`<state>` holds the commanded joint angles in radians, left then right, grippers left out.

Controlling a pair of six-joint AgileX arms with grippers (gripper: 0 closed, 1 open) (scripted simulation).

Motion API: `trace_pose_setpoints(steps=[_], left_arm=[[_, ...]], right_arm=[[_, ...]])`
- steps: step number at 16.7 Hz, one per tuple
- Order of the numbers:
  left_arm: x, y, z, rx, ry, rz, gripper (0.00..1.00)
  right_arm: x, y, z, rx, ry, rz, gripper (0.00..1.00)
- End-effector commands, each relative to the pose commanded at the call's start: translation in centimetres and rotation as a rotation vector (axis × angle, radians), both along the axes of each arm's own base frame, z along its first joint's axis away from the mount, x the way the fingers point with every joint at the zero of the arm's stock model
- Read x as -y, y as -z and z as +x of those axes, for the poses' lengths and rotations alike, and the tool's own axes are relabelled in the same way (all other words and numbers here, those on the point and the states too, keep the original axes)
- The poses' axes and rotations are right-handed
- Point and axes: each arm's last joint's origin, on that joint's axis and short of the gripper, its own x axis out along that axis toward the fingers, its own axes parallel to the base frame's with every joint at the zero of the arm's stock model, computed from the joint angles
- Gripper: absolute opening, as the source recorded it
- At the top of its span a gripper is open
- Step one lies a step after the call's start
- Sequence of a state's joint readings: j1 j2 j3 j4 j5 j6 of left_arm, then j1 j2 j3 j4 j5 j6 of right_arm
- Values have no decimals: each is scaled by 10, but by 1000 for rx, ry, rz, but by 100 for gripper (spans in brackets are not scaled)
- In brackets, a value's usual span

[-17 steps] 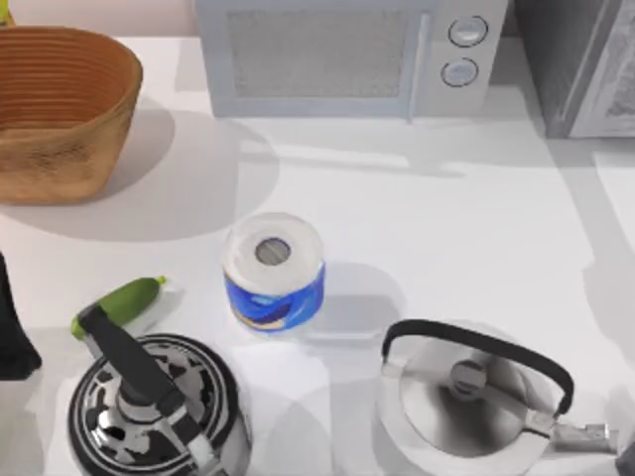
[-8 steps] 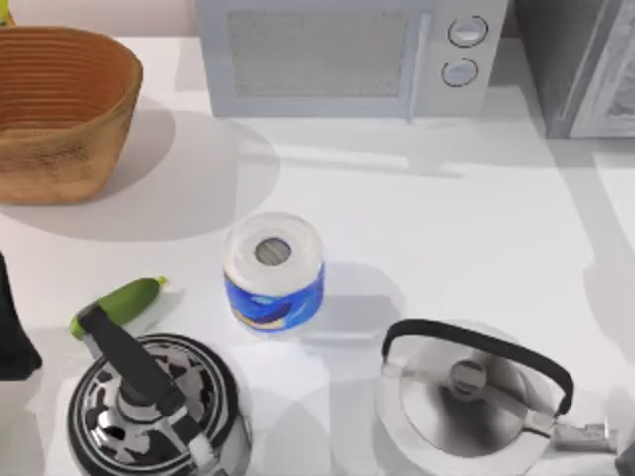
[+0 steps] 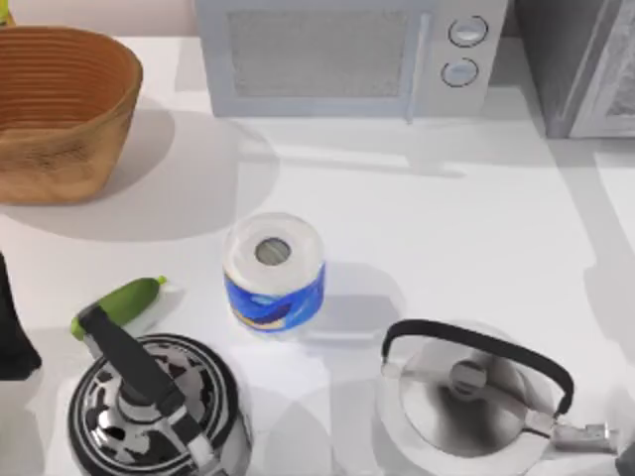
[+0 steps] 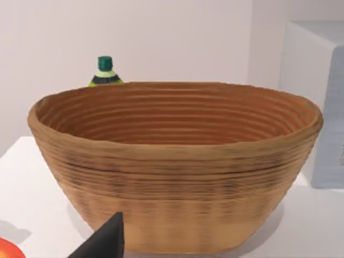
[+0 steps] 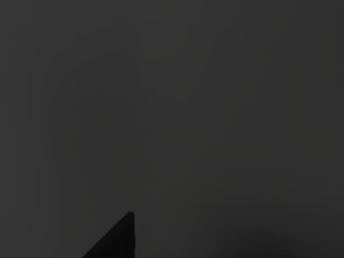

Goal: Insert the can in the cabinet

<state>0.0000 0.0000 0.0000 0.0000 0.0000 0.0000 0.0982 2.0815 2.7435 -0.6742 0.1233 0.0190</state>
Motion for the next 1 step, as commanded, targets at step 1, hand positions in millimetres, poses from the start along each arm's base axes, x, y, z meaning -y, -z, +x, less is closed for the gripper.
trace_pose_setpoints(steps=[1], left_arm=[[0, 0, 0, 0, 0, 0, 100]], right_arm=[[0, 0, 0, 0, 0, 0, 100]])
